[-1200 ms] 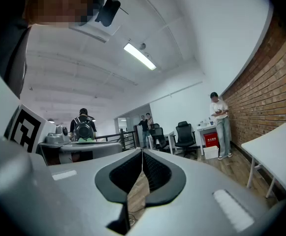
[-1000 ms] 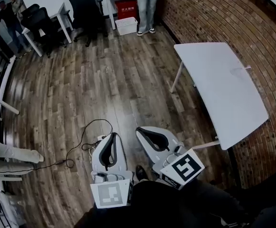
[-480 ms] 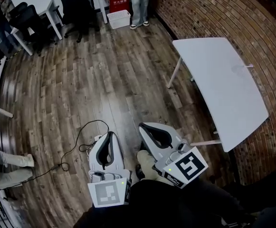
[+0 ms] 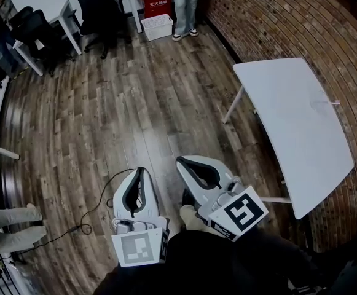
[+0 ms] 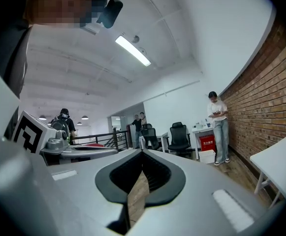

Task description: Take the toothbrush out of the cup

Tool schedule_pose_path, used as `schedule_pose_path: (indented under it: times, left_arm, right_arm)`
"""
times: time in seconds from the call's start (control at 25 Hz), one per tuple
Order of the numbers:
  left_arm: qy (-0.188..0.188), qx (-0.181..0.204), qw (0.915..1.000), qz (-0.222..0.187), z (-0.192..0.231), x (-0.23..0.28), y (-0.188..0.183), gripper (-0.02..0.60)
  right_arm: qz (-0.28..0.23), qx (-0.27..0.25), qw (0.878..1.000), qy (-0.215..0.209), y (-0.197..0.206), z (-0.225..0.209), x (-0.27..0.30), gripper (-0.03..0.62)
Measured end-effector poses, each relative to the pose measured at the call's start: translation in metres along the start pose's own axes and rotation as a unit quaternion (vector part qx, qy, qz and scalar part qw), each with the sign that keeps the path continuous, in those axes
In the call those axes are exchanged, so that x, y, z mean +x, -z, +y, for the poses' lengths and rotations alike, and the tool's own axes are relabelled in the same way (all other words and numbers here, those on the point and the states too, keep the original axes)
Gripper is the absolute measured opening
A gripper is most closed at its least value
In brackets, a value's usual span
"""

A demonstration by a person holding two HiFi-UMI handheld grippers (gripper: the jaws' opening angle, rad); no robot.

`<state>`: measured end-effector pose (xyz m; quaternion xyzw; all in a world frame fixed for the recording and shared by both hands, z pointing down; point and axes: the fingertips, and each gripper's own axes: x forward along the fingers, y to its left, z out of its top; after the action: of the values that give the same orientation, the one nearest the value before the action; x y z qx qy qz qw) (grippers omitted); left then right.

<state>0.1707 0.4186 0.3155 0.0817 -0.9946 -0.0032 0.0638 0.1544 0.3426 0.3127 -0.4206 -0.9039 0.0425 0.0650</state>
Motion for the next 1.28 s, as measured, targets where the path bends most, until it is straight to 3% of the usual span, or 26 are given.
schedule_pose_path:
  times: [0.2, 0.4, 0.84, 1.28]
  left_arm:
    - [0.009, 0.005, 0.9999, -0.001, 0.002, 0.058, -0.014, 0.008]
    - [0.018, -0.002, 0.9994, -0.029, -0.004, 0.103, -0.036, 0.008]
    - [0.041, -0.007, 0.9990, -0.018, 0.006, 0.179, -0.040, 0.008]
    - [0.133, 0.004, 0.9910, -0.015, 0.021, 0.304, -0.063, 0.008]
  right_arm:
    - [-0.002, -0.004, 1.000, -0.001, -0.014, -0.041, 0.032, 0.002]
    - [-0.003, -0.008, 1.000, 0.007, -0.025, -0.079, 0.051, 0.002]
    - [-0.002, -0.008, 0.999, 0.032, -0.034, -0.134, 0.094, 0.002]
    - [-0.013, -0.006, 0.994, 0.106, -0.055, -0.211, 0.169, 0.002]
